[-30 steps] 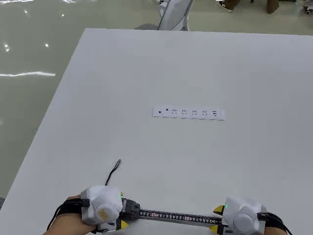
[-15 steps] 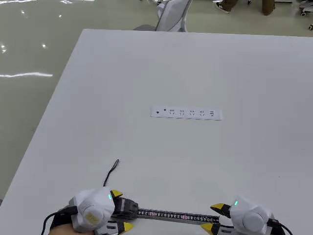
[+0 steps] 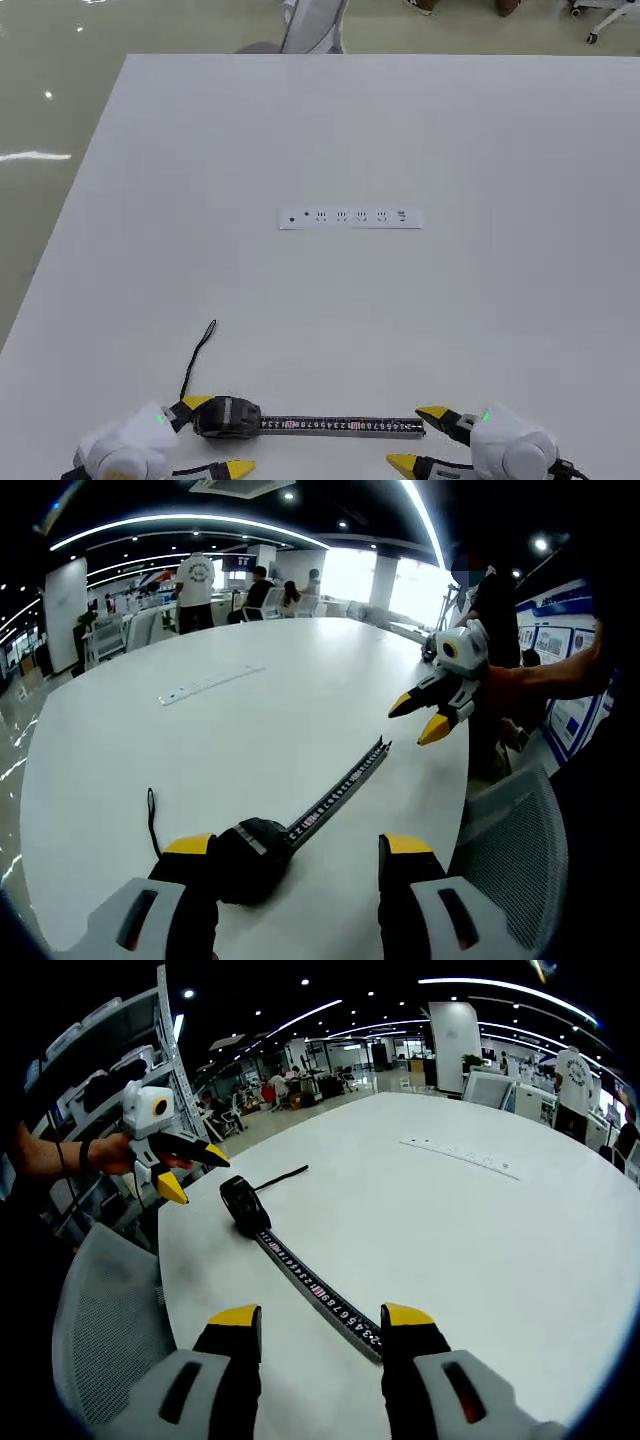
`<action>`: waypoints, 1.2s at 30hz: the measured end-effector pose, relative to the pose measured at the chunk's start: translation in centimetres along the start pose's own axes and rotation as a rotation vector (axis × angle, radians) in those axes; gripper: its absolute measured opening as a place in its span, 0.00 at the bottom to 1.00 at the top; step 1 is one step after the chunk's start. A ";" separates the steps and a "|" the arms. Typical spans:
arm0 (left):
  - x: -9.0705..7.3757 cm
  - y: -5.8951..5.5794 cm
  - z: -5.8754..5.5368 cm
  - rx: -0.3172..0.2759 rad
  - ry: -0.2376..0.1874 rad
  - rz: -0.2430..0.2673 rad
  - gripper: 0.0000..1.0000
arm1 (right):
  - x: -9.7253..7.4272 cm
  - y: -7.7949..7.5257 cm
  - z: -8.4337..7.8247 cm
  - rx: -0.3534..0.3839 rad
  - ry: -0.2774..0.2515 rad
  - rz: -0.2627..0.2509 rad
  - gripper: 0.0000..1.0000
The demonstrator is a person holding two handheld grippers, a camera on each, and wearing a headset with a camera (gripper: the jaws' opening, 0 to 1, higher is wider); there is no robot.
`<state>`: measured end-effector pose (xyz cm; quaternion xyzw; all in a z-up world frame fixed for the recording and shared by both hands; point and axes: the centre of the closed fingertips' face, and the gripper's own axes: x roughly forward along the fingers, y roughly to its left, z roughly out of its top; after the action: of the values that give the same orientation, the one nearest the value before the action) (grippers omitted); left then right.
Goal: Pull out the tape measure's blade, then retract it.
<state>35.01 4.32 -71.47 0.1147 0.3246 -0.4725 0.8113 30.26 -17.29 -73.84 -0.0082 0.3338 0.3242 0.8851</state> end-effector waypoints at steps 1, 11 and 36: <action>-0.1 0.0 0.0 -0.006 -0.005 0.008 0.63 | -0.1 0.0 0.1 0.005 -0.010 -0.007 0.50; -1.2 -0.7 0.0 -0.139 -0.100 0.046 0.69 | -1.0 0.7 0.0 0.037 -0.058 -0.053 0.59; -2.1 -1.9 -2.1 -0.237 -0.138 0.129 0.78 | -1.5 2.9 -1.9 0.058 -0.071 -0.038 0.69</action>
<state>31.81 5.79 -71.56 0.0061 0.3137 -0.3844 0.8682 26.57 -16.29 -73.83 0.0226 0.3111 0.2976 0.9023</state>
